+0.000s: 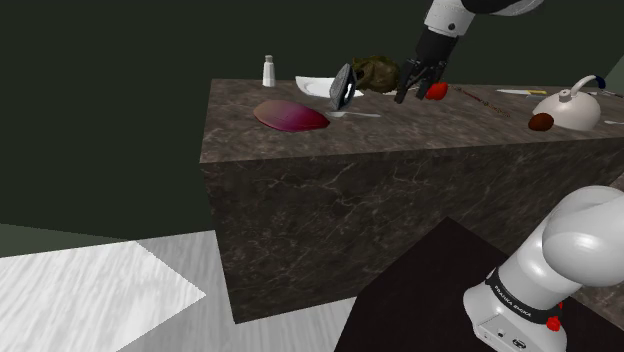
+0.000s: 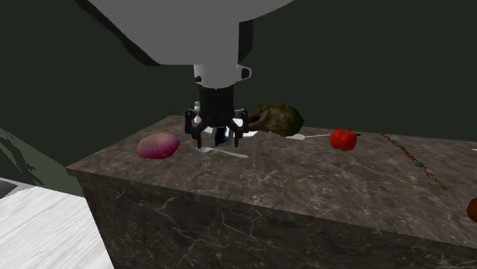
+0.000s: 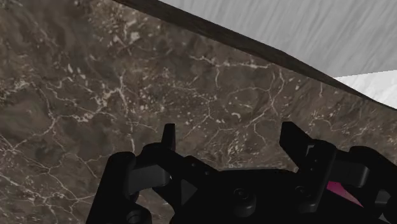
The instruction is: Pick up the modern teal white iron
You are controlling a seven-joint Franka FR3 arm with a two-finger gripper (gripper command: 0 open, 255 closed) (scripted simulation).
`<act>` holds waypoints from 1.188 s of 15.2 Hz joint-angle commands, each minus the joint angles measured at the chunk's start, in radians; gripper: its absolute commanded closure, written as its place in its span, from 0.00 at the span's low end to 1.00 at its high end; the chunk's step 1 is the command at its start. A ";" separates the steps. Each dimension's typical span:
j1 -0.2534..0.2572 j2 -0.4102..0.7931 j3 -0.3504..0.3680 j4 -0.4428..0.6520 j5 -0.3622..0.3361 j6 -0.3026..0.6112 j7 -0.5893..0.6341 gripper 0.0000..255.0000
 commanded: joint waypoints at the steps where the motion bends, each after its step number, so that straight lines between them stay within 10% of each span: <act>1: 0.001 0.071 -0.015 0.051 0.005 0.046 -0.026 0.00; 18: 0.002 0.611 -0.084 0.661 0.150 0.178 -0.226 0.00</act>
